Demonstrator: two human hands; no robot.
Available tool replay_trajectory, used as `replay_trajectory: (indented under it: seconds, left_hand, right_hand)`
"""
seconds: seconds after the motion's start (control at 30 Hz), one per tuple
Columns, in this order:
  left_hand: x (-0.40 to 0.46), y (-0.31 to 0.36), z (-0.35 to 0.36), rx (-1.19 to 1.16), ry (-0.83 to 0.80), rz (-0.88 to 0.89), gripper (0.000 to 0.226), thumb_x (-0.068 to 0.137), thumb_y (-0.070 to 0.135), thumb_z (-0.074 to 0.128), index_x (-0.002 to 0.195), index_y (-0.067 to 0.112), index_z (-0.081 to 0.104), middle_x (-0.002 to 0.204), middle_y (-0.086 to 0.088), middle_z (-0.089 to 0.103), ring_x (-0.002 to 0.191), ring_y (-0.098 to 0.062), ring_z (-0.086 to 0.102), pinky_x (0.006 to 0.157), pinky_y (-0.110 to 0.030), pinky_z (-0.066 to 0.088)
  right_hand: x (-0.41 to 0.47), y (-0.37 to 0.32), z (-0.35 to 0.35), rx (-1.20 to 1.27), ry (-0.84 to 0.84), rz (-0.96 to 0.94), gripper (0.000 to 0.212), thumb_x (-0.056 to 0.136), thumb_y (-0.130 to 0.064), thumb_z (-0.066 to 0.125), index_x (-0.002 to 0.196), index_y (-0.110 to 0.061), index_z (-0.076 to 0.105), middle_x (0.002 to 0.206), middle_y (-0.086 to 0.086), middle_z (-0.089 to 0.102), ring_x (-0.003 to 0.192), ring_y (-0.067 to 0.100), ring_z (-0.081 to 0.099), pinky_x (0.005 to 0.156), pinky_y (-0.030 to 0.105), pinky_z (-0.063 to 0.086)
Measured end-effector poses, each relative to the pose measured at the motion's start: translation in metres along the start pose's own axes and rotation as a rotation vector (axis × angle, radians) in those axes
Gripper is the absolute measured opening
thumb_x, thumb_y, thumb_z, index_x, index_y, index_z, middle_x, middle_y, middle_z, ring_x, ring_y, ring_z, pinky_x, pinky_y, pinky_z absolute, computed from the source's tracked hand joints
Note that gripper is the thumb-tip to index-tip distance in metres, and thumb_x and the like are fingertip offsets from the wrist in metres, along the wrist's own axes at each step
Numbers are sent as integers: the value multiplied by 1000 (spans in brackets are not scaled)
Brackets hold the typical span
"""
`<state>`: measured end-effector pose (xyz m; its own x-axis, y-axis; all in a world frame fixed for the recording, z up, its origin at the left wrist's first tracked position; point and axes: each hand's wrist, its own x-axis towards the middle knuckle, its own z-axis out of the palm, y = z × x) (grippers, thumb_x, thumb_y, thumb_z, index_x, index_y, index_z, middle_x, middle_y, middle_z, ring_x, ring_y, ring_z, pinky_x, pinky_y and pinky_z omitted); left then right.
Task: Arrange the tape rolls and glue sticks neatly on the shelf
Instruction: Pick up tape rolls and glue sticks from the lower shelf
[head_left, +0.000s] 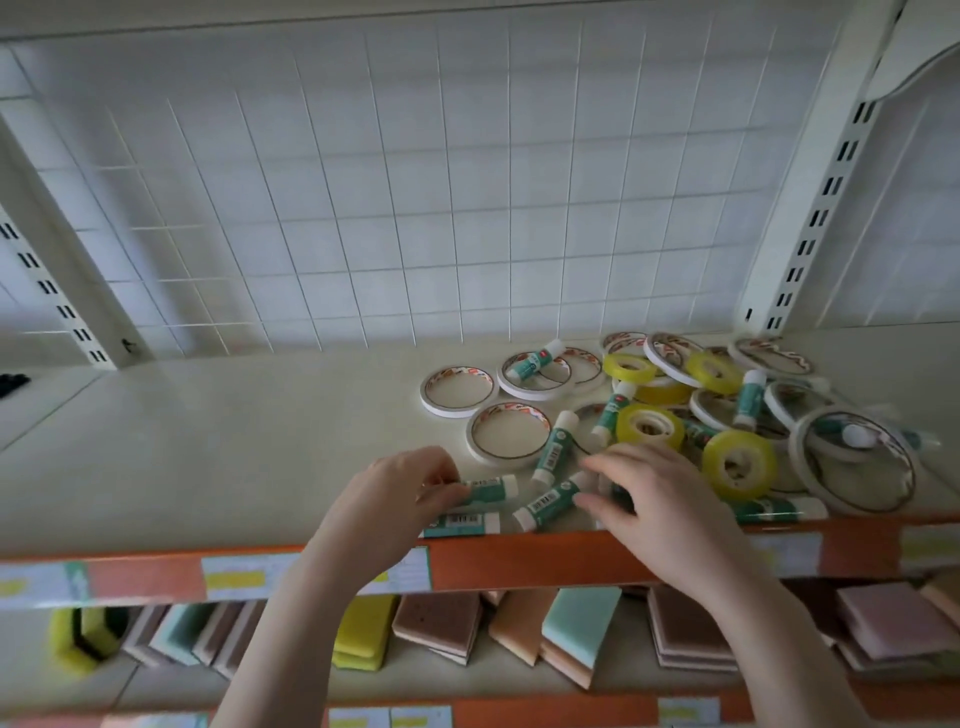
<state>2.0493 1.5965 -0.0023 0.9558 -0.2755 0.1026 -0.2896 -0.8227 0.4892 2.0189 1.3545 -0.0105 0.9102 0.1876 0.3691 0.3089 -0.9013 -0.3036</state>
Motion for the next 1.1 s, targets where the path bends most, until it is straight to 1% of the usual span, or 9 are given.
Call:
replay_trajectory:
  seconds: [0.1,0.27,0.33,0.47,0.63,0.73,0.83,0.97,1.1]
  left_hand:
    - [-1,-5,-2,-64,64,-2,11,88,35,59,84,25,62,77,11,63,72,-7,56,67,-28,46]
    - [0,-7,-4,-188,141,-43,9,81,36,68,80,28,63,74,12,64,61,1,55,51,-13,38]
    - [0,-8,-5,-224,173,-70,10,77,35,72,77,31,63,74,11,64,62,-2,55,52,-14,40]
    - [-2,-11,-10,-264,212,-84,21,72,27,78,74,39,61,75,14,66,68,0,57,59,-10,43]
    - [-5,-15,-15,-269,200,-87,28,72,18,79,84,38,63,79,13,66,72,-1,60,67,-9,46]
    - [-5,-15,-17,-309,277,-83,30,70,16,80,81,39,64,70,12,65,68,-2,58,63,-8,44]
    - [-4,-10,-19,-376,364,-82,21,72,14,78,84,30,70,64,16,62,59,-1,53,58,-7,40]
    - [-5,-3,-25,-369,473,-12,23,77,12,73,90,31,70,79,11,64,66,-2,56,62,-8,42]
    - [-11,-8,-38,-331,551,8,27,78,14,72,89,38,66,81,11,63,69,-6,57,64,-13,45]
  right_hand:
    - [7,-1,-1,86,-83,60,44,86,-42,60,126,-24,57,119,-13,54,116,9,44,97,25,38]
    - [26,-9,-11,42,-253,104,32,84,-36,65,113,-23,62,107,-9,48,100,10,45,81,24,39]
    - [34,-14,-14,-7,-310,107,25,81,-32,66,105,-23,64,105,-7,46,96,11,45,75,24,37]
    - [41,-19,-13,-106,-355,71,22,78,-31,67,99,-23,64,105,-4,46,95,16,47,73,26,40]
    - [35,-11,-15,-39,-276,14,20,78,-40,70,88,-27,59,90,-13,49,82,6,47,63,19,36]
    - [30,-8,-21,90,-218,22,16,78,-38,70,85,-28,60,77,-12,54,70,3,51,57,18,39]
    - [29,-8,-22,211,-107,16,16,80,-36,69,92,-29,63,77,-13,59,71,0,54,61,18,43]
    - [35,-14,-12,305,48,-25,14,81,-32,69,93,-26,65,73,-19,57,69,-3,55,60,15,44]
    - [46,-29,-3,322,174,-89,12,79,-26,71,88,-21,66,70,-18,57,62,1,56,51,18,42]
